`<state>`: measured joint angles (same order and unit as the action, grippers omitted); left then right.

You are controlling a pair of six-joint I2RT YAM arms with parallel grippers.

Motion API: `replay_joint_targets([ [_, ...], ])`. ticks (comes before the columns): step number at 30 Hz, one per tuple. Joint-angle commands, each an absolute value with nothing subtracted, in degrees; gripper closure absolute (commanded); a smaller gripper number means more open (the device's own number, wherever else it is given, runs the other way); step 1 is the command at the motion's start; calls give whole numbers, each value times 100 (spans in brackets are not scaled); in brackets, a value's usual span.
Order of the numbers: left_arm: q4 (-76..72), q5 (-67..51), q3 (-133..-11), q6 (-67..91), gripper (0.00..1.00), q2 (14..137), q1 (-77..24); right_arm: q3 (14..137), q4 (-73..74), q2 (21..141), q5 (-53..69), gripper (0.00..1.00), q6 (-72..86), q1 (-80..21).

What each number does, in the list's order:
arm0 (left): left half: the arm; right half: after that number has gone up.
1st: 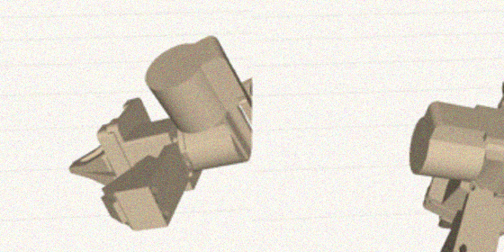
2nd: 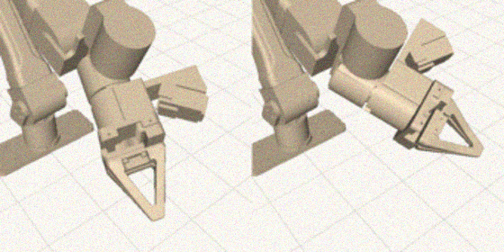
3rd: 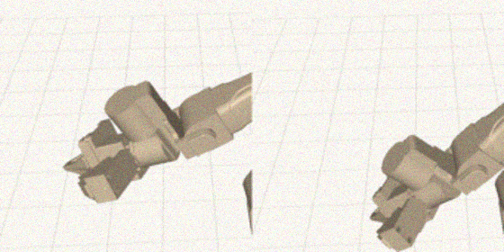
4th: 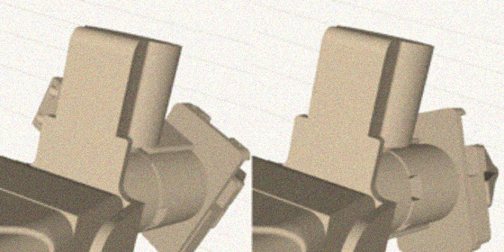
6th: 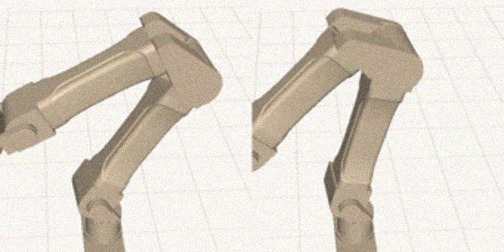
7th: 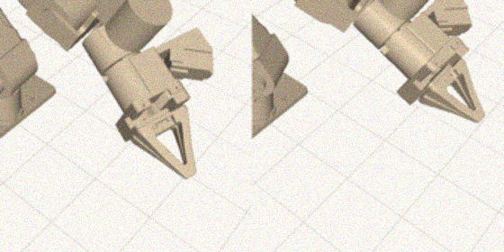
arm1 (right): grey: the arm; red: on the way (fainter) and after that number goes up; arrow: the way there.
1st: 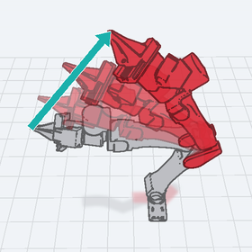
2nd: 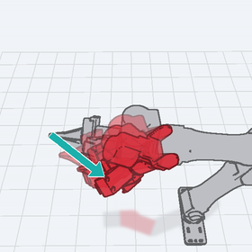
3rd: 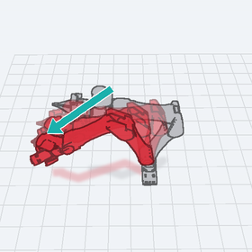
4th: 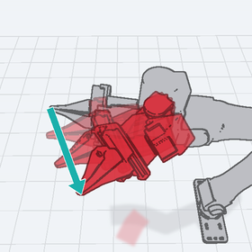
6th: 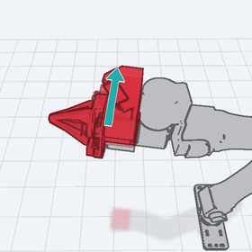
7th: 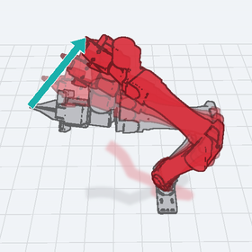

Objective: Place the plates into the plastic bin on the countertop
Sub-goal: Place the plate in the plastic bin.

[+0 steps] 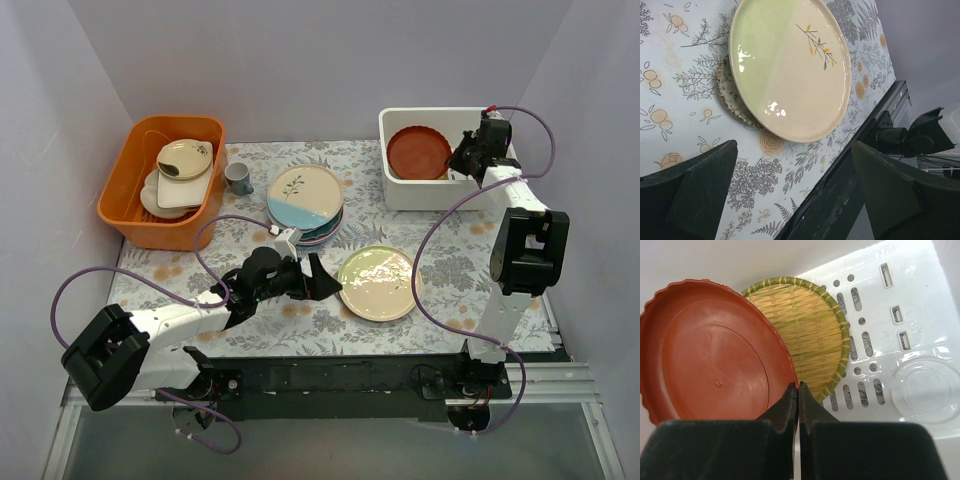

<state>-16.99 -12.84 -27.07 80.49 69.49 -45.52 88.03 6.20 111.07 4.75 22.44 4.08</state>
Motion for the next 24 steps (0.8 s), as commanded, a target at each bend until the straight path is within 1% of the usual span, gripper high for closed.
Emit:
replay_joint_targets([
  [1,-1635,-1274,-2927,7919,2,6900,-4562,9000,404,11074,220,99,2136,378],
  [3,-1626,-1266,-2918,7919,2,6908,-4570,9009,457,11092,176,98,2092,378],
  [5,-1635,-1275,-2909,7919,2,6908,-4570,9017,501,11101,132,95,2031,378],
  [6,-1635,-1274,-2909,7928,2,6908,-4570,9018,518,11092,114,83,2004,369],
  [7,-1635,-1274,-2909,7919,2,6900,-4570,9018,562,11100,79,75,1987,378],
  [8,-1635,-1274,-2909,7928,2,6891,-4570,9009,580,11083,53,70,1969,378],
  [9,-1643,-1274,-2892,7936,2,6882,-4570,8983,580,11066,44,61,1960,378],
  [11,-1643,-1266,-2883,7928,2,6856,-4570,8869,519,10969,26,52,1942,378],
  [13,-1652,-1266,-2857,7937,2,6829,-4570,8720,414,10881,26,48,1942,378],
  [14,-1652,-1257,-2839,7945,2,6820,-4570,8658,343,10776,26,43,1942,369],
  [16,-1661,-1257,-2821,7954,2,6803,-4570,8526,212,10653,26,40,1960,378],
  [17,-1661,-1257,-2821,7963,2,6794,-4570,8308,54,10478,26,37,1969,378],
  [20,-1652,-1257,-2821,7963,2,6776,-4570,7606,-927,9943,44,32,2083,369],
  [22,-1661,-1257,-2813,7972,2,6776,-4570,7270,-1325,9695,53,29,2153,360],
  [23,-1679,-1257,-2786,7980,2,6776,-4570,7155,-1475,9477,79,26,2171,360],
  [24,-1679,-1257,-2777,7998,2,6776,-4570,6963,-1764,9396,140,25,2171,360],
])
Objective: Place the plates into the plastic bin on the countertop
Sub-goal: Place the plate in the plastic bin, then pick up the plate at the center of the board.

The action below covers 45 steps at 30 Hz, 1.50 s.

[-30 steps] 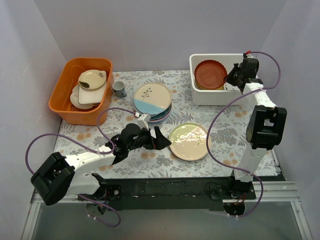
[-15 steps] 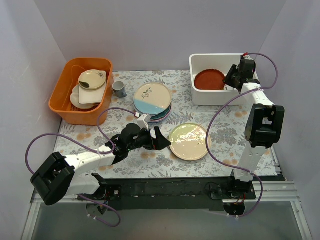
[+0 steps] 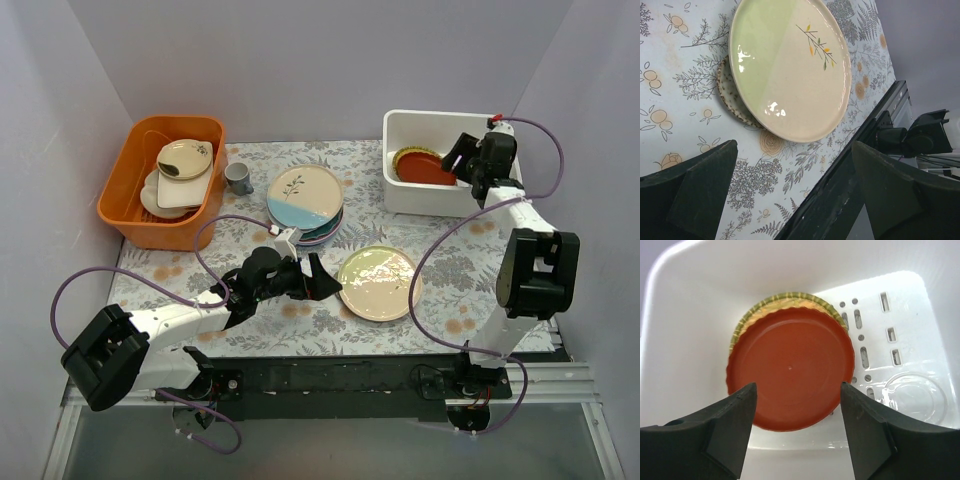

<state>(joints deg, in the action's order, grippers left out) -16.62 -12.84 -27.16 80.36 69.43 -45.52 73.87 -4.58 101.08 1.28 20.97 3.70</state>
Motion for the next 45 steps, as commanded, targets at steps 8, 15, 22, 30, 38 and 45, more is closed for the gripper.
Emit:
replay_joint_targets([
  [8,-1749,-1301,-2769,8033,2,6838,-4570,7127,-1811,9299,492,21,2136,316],
  [15,-1740,-1257,-2733,8059,2,6803,-4570,7225,-1565,9238,1124,22,2303,290],
  [22,-1775,-1292,-2707,8077,2,6812,-4570,6856,-1398,8545,1494,22,2426,185],
  [30,-1933,-1362,-2602,8183,2,6847,-4570,6610,-853,7832,1907,23,2637,114],
  [38,-2048,-1406,-2610,8227,2,6934,-4570,5925,-221,6944,2206,23,2646,97],
  [45,-2057,-1441,-2707,8235,2,7049,-4570,5107,193,6259,2496,25,2566,79],
])
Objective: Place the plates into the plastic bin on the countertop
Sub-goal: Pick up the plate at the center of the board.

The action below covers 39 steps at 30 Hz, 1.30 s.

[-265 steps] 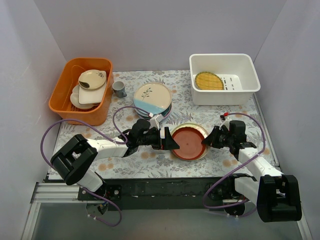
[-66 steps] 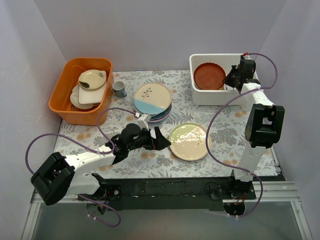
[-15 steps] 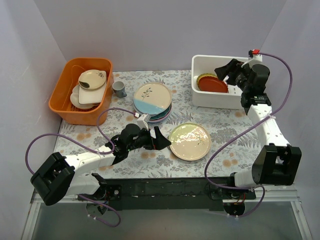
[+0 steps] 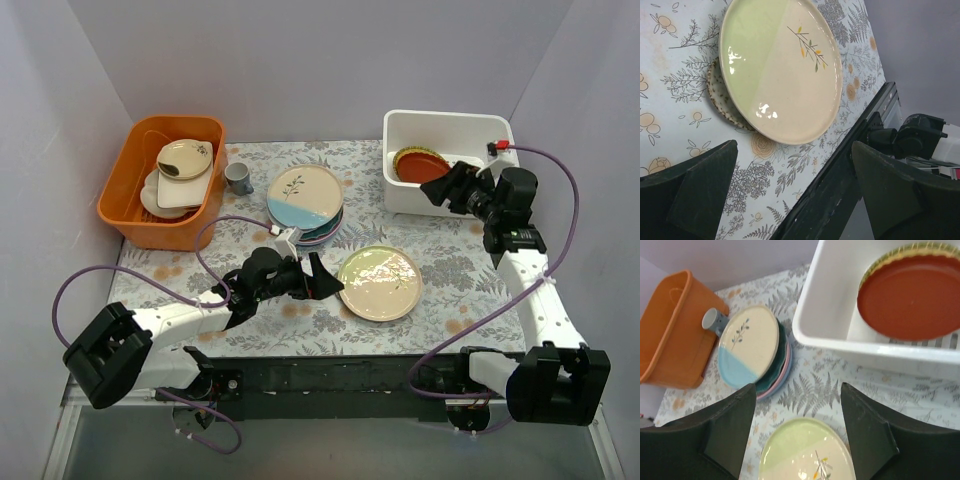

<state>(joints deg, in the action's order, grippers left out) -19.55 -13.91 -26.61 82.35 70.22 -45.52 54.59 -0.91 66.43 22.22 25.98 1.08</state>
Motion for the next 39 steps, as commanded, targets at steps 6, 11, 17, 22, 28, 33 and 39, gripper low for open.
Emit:
replay_joint_targets([
  [6,-2065,-1450,-2690,8279,2,7049,-4570,4537,631,5881,2847,26,2391,70],
  [11,-2065,-1459,-2698,8297,2,7058,-4570,4044,1142,5652,2856,27,2048,70],
  [17,-2101,-1520,-2725,8315,2,7163,-4570,3147,1370,5204,2795,27,1890,70],
  [22,-2109,-1573,-2733,8358,2,7198,-4570,2857,1546,4939,2654,27,1741,70],
  [28,-2118,-1573,-2707,8358,2,7207,-4570,2743,1679,5054,2750,27,1643,79],
  [33,-2136,-1573,-2707,8358,2,7251,-4570,2654,1705,5238,2786,28,1653,79],
  [39,-2162,-1591,-2681,8367,2,7260,-4570,2619,1758,5476,2848,30,1608,79],
])
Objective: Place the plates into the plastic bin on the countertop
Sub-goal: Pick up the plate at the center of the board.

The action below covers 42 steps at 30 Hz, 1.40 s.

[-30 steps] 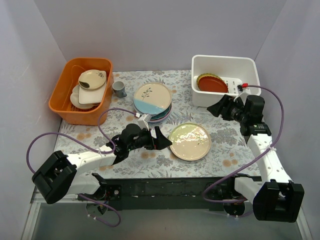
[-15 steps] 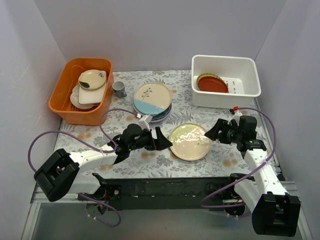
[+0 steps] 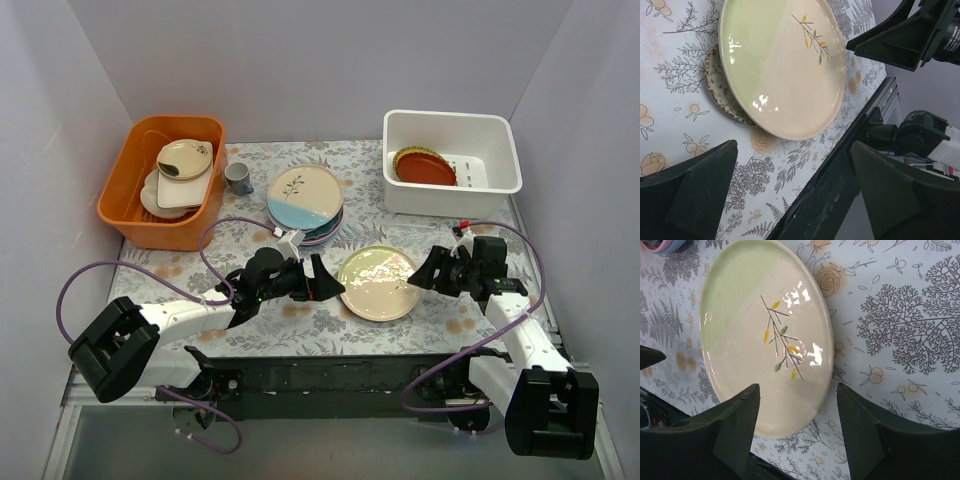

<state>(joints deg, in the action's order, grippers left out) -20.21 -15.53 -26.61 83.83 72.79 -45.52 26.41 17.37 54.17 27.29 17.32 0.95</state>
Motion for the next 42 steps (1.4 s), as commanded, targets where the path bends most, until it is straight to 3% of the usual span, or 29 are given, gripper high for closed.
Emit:
replay_joint_targets([
  [1,-2171,-1582,-2637,8376,2,7242,-4570,2602,1740,5476,2830,31,1626,79],
  [19,-2355,-1670,-2610,8429,2,7392,-4570,1883,1346,5555,2987,39,2188,70],
  [30,-2373,-1661,-2610,8464,2,7427,-4570,1292,299,5739,3568,55,2619,70],
  [33,-2399,-1679,-2575,8473,2,7427,-4570,1274,237,5731,3595,64,2646,70],
  [38,-2382,-1670,-2584,8473,2,7409,-4570,1257,211,5625,3665,93,2672,70],
  [42,-2382,-1652,-2549,8473,2,7374,-4570,1274,246,5485,3726,99,2724,79],
])
